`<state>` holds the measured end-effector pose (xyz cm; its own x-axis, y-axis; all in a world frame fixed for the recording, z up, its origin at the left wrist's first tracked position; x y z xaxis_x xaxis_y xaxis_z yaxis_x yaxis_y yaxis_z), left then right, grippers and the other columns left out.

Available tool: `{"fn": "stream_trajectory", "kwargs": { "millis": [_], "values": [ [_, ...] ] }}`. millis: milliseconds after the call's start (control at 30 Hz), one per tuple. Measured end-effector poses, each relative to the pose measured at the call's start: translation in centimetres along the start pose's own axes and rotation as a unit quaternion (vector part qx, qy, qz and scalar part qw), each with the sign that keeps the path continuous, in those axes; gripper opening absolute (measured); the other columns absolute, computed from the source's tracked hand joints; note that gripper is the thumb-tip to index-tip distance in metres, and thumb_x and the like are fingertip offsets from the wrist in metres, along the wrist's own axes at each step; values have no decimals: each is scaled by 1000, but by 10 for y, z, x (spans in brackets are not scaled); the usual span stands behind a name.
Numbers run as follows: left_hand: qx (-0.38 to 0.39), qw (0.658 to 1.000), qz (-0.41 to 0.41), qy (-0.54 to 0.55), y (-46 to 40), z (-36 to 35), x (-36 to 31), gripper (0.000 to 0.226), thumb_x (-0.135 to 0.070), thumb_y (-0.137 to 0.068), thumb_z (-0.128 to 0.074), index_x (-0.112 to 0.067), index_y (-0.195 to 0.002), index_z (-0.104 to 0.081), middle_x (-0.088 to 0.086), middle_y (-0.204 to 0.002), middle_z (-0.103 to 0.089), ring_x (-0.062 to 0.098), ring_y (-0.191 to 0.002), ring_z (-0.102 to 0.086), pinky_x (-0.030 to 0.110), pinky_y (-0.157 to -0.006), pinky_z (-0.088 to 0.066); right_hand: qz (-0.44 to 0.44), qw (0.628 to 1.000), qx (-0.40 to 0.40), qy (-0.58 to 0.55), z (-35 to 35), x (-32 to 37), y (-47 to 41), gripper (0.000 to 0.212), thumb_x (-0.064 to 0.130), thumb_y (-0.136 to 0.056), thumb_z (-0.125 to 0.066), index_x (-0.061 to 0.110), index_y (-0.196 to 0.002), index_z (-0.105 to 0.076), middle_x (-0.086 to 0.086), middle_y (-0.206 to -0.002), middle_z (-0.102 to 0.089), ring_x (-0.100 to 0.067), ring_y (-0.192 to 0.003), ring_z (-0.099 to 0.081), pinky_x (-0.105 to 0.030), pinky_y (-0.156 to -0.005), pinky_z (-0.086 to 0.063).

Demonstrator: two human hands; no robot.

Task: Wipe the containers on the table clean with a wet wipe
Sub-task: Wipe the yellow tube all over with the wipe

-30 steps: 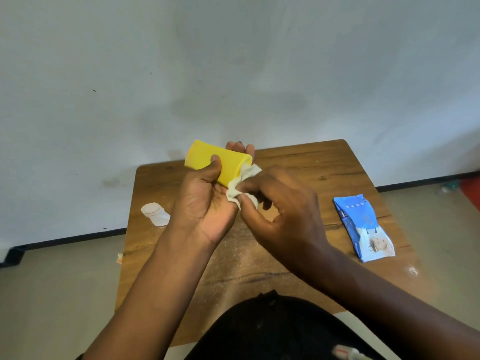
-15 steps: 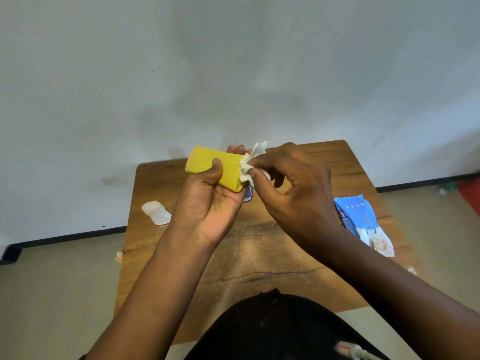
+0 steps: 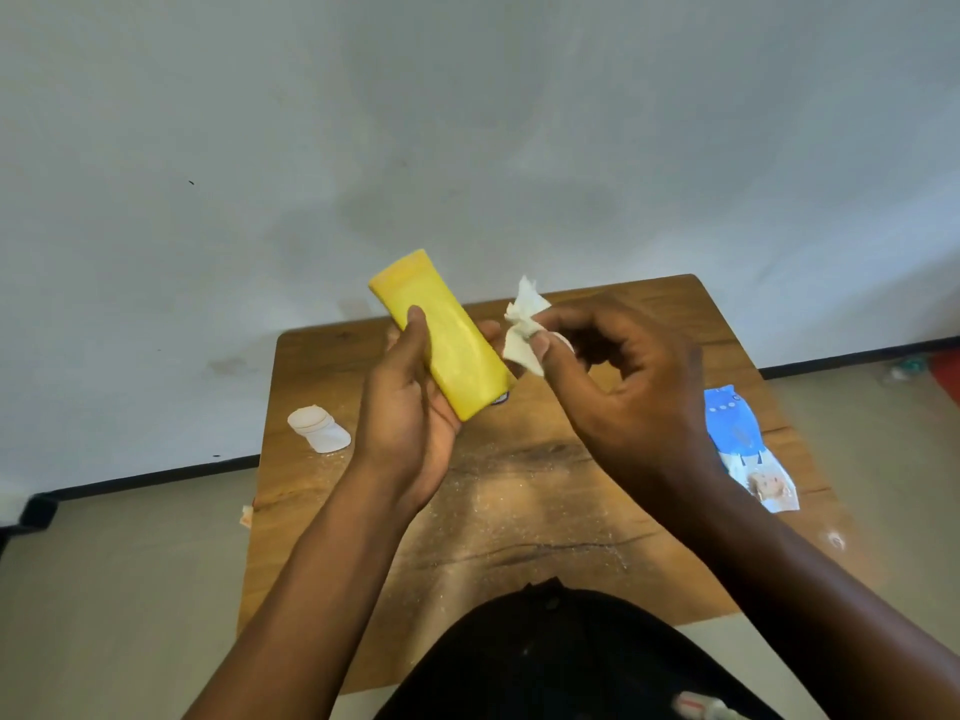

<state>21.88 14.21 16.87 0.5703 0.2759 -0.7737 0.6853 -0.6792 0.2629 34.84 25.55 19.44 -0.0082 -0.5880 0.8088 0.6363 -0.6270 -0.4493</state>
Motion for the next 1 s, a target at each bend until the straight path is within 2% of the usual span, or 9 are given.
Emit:
{"fn": "stream_trajectory", "kwargs": {
  "millis": [67,233,300,433,567,667,733,867,1000],
  "values": [
    [25,999,25,-9,1,-2,3,67,-54,-108,-28,-4,-148,-46,24,-139,-62,38,-129,-61,52,-98,-55,7,999,41,34,-12,-1,6,18,16,-98,-72,16,-115,-79,5,-102,-73,-12,-88,-66,-35,-73,-56],
    [22,997,42,-53,2,-7,9,75,-68,-102,-16,-22,-113,-73,25,-124,-66,36,-112,-63,49,-98,-50,142,970,138,143,-44,5,30,18,1,-94,-73,3,-112,-77,-10,-103,-66,-22,-91,-61,-33,-75,-52],
    [22,996,44,-68,5,-8,16,74,-64,-104,-19,-16,-118,-73,22,-119,-67,34,-113,-63,46,-100,-50,174,962,142,154,-45,5,25,14,-3,-93,-74,3,-105,-78,-11,-98,-65,-25,-88,-61,-30,-77,-48],
    [30,995,28,-93,4,-12,13,61,-49,-110,-25,-7,-134,-61,10,-115,-73,21,-109,-70,34,-90,-59,182,969,81,145,-40,7,-1,10,4,-95,-73,6,-103,-78,-11,-98,-67,-25,-88,-63,-35,-73,-48],
    [56,994,37,-81,5,-20,10,53,-42,-112,-27,-10,-139,-59,10,-120,-74,22,-115,-69,43,-101,-54,176,975,-29,129,-31,12,-24,11,3,-94,-73,4,-104,-79,-14,-95,-68,-30,-87,-67,-41,-75,-52],
    [69,992,56,-89,7,-20,18,52,-43,-111,-28,-15,-146,-55,12,-134,-68,27,-125,-65,45,-98,-55,130,981,-66,127,-22,9,-38,14,5,-95,-72,7,-106,-79,-11,-97,-68,-25,-88,-67,-30,-76,-51],
    [64,992,53,-90,5,-19,20,53,-44,-111,-27,-16,-147,-54,11,-135,-68,25,-125,-66,42,-95,-57,124,984,-51,116,-21,6,-38,14,3,-94,-72,6,-107,-79,-11,-99,-67,-22,-90,-67,-24,-77,-49],
    [50,996,49,-59,-3,-12,9,60,-49,-110,-27,-8,-130,-66,12,-118,-72,23,-109,-69,35,-89,-58,156,977,38,137,-34,-1,0,14,1,-93,-73,4,-106,-77,-12,-98,-67,-26,-90,-64,-30,-78,-47],
    [53,995,65,-45,-5,-4,7,63,-53,-108,-29,-9,-110,-73,17,-107,-68,26,-96,-65,39,-84,-52,177,969,92,148,-38,-7,29,14,-1,-93,-74,3,-107,-77,-11,-98,-68,-24,-87,-63,-35,-73,-50]
  ]
}}
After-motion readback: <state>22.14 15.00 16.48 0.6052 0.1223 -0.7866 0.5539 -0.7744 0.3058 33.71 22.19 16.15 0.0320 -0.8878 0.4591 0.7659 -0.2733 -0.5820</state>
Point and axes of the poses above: each hand's wrist, its own y-axis away from the middle knuckle, its own z-axis out of the back of the hand, x = y × z, the point moved 4 cm from there along -y, towards the middle knuckle
